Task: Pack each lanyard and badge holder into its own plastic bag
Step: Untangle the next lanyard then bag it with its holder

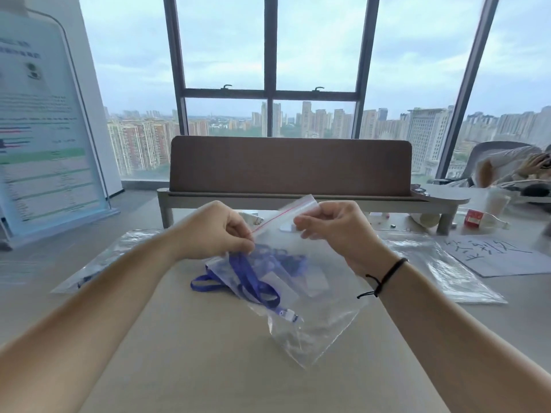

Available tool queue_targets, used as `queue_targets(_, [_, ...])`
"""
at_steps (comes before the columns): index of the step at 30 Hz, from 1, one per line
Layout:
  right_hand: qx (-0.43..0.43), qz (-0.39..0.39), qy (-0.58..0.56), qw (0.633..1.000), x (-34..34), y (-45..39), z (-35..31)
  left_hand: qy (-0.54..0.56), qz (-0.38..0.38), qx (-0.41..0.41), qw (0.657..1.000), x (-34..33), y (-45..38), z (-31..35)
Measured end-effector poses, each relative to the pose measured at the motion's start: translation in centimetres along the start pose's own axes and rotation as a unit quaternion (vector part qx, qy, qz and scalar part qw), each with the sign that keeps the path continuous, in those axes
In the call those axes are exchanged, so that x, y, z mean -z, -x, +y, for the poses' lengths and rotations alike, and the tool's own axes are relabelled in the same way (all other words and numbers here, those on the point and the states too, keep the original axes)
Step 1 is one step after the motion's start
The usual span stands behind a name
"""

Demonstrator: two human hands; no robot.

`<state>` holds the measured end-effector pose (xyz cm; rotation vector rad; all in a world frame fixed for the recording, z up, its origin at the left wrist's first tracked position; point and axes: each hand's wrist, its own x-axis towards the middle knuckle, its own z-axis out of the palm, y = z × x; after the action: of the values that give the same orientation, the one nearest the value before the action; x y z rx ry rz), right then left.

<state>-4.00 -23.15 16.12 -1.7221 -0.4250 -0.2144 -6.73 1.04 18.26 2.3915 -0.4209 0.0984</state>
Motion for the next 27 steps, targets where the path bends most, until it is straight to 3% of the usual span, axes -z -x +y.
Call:
queue_targets(10, [-0.029,0.025,-0.183,0.982,0.4,0.3,-1.6,0.016,0.114,-0.033,0.993,2.3,0.4,0.8])
queue_targets(15, [-0.069,0.025,-0.200,0.977,0.1,1.1,-0.5,0.049,0.043,0.003,0.998,1.6,1.3,-0.3])
queue_targets(20, [-0.113,0.048,-0.218,0.968,0.8,1.5,0.9,0.128,0.107,0.022,0.986,0.5,1.8,-2.1])
queue_targets(23, [-0.112,0.044,-0.208,0.971,0.9,1.5,1.1,0.221,0.188,0.006,0.957,0.3,1.5,-2.4])
queue_targets(25, [-0.101,0.046,-0.231,0.967,1.0,1.4,0.7,0.338,0.250,-0.009,0.907,0.5,1.4,-2.3])
queue_targets(26, [-0.094,0.047,-0.245,0.964,1.0,1.2,0.6,0.383,0.249,-0.013,0.889,0.6,1.4,-2.3])
queue_targets(27, [-0.089,0.048,-0.258,0.961,0.8,1.1,0.4,0.394,0.217,-0.013,0.893,0.3,1.5,-2.7])
